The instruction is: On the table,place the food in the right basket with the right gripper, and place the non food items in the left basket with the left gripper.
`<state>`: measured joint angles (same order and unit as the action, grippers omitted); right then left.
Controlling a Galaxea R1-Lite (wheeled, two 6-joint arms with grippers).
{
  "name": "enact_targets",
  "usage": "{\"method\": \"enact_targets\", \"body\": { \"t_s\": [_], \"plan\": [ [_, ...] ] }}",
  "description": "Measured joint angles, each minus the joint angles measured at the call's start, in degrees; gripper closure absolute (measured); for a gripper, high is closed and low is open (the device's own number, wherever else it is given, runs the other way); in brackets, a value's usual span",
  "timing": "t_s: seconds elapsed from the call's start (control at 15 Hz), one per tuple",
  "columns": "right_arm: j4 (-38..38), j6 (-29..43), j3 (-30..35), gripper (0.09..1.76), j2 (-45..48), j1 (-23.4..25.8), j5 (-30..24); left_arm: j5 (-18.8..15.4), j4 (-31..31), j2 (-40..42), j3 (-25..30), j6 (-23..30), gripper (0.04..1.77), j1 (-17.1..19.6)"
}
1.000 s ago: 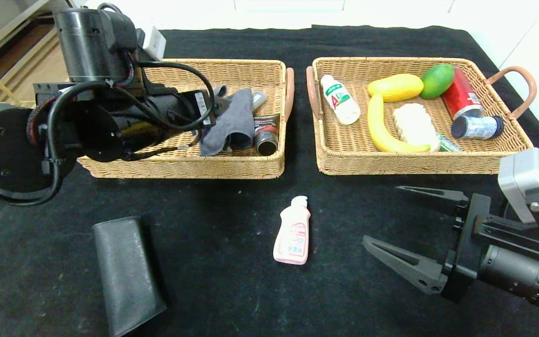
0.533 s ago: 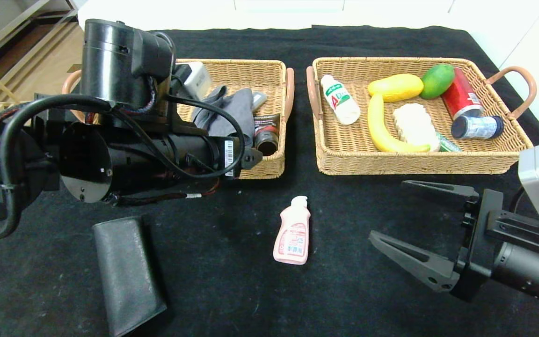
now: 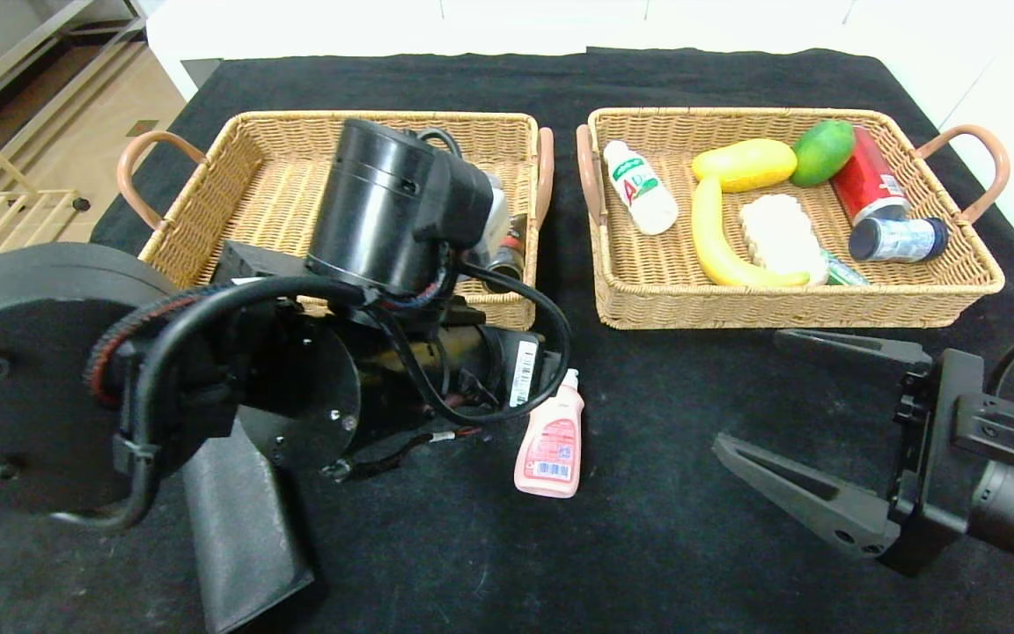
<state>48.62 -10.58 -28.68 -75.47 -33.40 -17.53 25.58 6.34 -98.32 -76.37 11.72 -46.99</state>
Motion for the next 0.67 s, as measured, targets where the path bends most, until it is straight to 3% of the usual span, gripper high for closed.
{"method": "enact_targets", "body": {
  "t_s": [0.67],
  "plan": [
    [0.04, -0.05, 0.24, 0.14, 0.98, 0.11, -0.11, 4.63, -0.04, -7.78, 0.68, 2.83, 0.11, -4.55]
  ]
}}
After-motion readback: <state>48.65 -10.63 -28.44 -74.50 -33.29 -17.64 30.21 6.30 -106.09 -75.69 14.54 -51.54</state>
